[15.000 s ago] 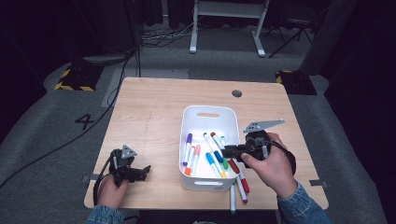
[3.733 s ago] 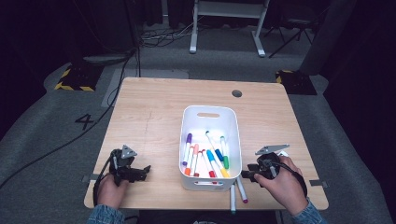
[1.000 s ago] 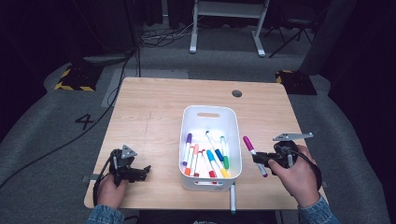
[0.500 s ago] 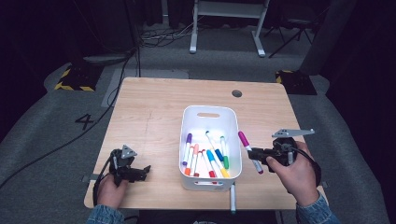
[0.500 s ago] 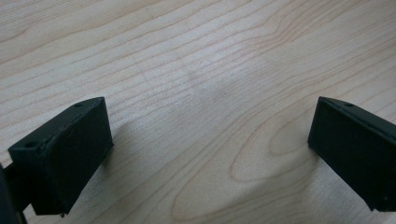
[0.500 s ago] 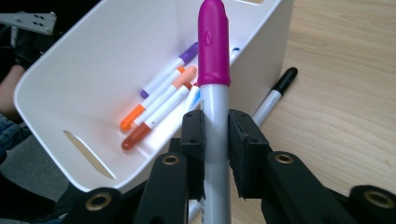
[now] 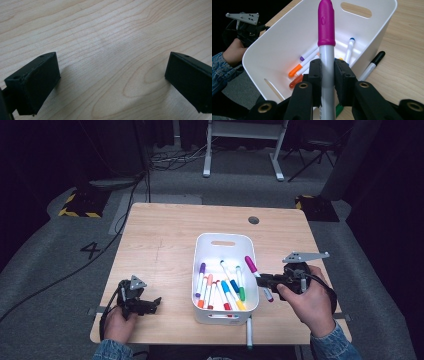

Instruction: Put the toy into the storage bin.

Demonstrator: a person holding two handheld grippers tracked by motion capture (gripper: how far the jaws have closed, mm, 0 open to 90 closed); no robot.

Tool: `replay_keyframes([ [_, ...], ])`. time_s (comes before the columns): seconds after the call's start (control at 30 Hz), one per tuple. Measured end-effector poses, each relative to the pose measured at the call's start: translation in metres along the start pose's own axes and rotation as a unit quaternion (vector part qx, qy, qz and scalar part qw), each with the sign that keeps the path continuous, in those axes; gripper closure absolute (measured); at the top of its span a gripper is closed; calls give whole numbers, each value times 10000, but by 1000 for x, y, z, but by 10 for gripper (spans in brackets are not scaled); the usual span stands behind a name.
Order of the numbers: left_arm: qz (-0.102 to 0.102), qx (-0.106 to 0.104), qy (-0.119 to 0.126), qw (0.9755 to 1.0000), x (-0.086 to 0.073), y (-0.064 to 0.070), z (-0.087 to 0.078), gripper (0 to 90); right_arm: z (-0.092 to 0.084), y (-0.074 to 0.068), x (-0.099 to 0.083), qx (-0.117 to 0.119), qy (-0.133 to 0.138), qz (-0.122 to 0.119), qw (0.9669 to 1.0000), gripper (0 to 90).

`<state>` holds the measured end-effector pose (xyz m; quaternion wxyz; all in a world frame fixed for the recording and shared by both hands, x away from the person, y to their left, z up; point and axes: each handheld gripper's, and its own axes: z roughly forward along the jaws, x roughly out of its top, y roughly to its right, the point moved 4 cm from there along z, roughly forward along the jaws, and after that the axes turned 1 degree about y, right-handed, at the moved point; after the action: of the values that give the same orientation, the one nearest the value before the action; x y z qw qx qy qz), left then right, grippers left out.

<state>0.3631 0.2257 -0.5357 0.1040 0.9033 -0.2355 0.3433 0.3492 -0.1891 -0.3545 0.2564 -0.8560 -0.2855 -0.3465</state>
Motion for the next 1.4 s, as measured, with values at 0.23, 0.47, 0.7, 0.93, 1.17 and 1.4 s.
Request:
replay_keyframes([
  [0.23, -2, -4, -3, 10000, 0, 0, 0, 0, 5, -11, 8, 115, 0, -105, 9999, 769],
  [0.47, -3, -1, -4, 10000, 0, 0, 0, 0, 12, -20, 14, 246, 37, -197, 9995, 769],
  [0.7, -7, -8, -7, 10000, 0, 0, 0, 0, 20, -26, 14, 354, -14, -249, 9991, 769],
  [0.93, -8, -10, -6, 10000, 0, 0, 0, 0, 30, -31, 7, 437, -182, -316, 9984, 769],
  [1.17, -10, -17, -9, 10000, 0, 0, 0, 0, 36, -31, 2, 415, -330, -349, 9980, 769],
  [1.4, -1, 3, -3, 10000, 0, 0, 0, 0, 44, -34, -3, 407, -512, -422, 9970, 769],
])
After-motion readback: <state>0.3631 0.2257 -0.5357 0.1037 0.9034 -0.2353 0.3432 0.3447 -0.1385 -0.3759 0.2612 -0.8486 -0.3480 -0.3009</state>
